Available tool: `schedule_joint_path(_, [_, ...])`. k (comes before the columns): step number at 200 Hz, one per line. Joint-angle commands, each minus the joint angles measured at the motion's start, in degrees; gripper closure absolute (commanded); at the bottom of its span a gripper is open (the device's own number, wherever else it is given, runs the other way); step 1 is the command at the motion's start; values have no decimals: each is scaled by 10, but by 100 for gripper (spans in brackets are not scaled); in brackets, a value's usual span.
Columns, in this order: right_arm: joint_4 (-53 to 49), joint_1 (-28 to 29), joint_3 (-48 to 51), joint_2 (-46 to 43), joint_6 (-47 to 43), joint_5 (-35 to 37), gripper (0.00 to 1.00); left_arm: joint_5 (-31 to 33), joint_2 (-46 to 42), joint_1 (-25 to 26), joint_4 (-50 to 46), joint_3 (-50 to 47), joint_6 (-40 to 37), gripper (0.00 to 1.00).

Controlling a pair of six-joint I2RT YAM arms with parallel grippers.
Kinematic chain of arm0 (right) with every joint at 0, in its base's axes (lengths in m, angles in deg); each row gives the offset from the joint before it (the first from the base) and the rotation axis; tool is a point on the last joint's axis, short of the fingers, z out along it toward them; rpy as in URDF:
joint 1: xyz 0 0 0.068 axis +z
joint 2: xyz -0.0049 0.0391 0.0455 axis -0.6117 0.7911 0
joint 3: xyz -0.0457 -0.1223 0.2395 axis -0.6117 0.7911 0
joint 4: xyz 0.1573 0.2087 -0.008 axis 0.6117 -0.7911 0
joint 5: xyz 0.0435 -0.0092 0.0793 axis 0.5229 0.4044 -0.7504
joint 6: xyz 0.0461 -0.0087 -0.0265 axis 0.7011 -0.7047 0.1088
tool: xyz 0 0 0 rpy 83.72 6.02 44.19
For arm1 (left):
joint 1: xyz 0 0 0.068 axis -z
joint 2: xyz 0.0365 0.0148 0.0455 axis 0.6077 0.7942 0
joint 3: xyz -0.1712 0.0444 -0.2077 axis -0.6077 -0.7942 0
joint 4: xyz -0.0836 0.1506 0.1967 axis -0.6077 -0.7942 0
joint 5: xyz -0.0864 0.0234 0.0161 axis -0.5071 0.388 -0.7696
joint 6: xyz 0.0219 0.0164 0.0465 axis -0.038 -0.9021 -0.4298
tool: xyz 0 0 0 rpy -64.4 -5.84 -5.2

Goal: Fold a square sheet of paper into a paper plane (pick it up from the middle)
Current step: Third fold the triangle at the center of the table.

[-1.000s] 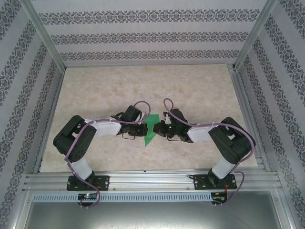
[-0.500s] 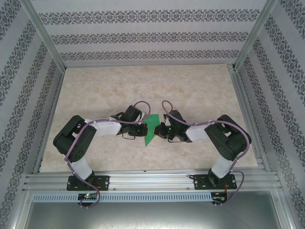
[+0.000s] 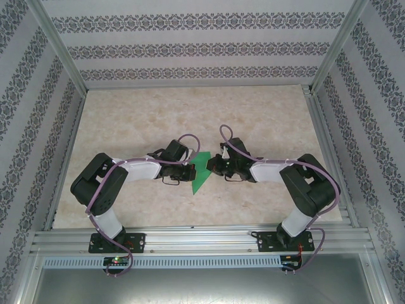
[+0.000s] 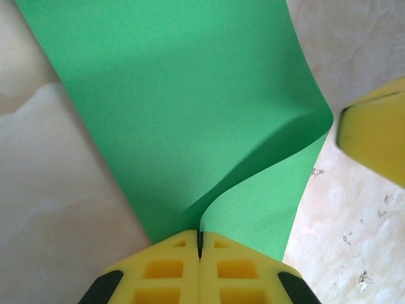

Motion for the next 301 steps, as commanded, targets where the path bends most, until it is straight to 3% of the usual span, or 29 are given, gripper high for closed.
schedule_joint_path(1, [-21, -7, -4, 25, -15, 15, 93, 8, 10, -5, -43, 3, -17, 98])
schedule_joint_path(47, [-22, -18, 25, 47, -21, 42, 93, 9, 10, -5, -44, 2, -19, 98])
schedule_joint_path(106, [-33, -33, -4, -15, -25, 3, 91, 7, 9, -6, -45, 3, -19, 98])
schedule_joint_path(170, [23, -32, -2, 39, -1, -33, 92, 6, 10, -6, -46, 5, -17, 98])
schedule_joint_path(213, [-29, -33, 18, 59, -19, 24, 93, 8, 9, -6, -49, 6, -20, 98])
schedule_joint_path(264, [-75, -32, -10, -18, -49, 27, 92, 6, 9, -6, -50, 8, -20, 98])
schedule_joint_path(301, [-37, -13, -19, -35, -37, -27, 91, 5, 10, -6, -52, 13, -21, 98])
